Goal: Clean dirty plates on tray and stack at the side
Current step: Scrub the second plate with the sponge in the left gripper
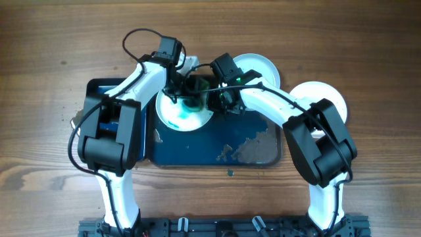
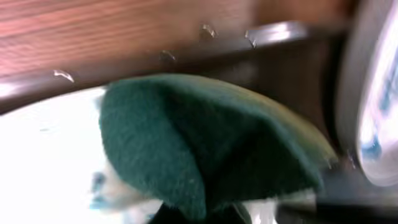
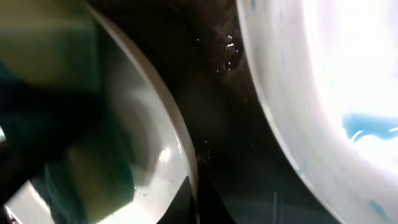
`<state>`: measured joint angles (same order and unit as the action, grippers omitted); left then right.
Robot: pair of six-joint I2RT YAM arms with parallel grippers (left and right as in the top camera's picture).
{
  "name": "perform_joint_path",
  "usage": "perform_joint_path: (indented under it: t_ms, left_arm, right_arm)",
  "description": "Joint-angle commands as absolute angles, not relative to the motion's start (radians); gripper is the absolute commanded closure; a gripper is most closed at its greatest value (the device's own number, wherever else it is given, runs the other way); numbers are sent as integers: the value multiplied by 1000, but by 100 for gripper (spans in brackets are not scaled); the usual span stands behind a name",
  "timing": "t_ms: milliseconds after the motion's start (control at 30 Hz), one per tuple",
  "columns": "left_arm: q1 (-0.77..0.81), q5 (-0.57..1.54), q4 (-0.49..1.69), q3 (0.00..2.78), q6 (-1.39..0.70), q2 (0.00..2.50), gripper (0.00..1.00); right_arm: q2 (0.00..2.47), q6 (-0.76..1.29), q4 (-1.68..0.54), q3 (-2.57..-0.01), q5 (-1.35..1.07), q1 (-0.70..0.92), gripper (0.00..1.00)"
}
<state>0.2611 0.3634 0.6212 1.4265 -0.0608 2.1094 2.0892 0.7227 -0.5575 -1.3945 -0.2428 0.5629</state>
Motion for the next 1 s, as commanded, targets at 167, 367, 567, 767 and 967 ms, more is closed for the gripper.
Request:
perform_joint_path:
  t_ms: [167,367,567,767,967]
  left_arm:
    - [260,-406,806,1424,-479,2132,96]
    - [263,229,966,1424,3,2132,96]
    - [284,512,998,1424,214,2132,96]
    - [286,224,647,1424,-213,2132,96]
    - [286,-483,807,1424,-601,2132,96]
  right_arm:
    - [2123,728,-571,-1401,-247,561,96]
    - [2123,725,-562,-1401,-244,560,96]
    - [2123,725,-560,-1401,-248,560,96]
    - [2123,716,-560,-1401,-248,560,96]
    - [2123,713,-555,-1401,-247,560,96]
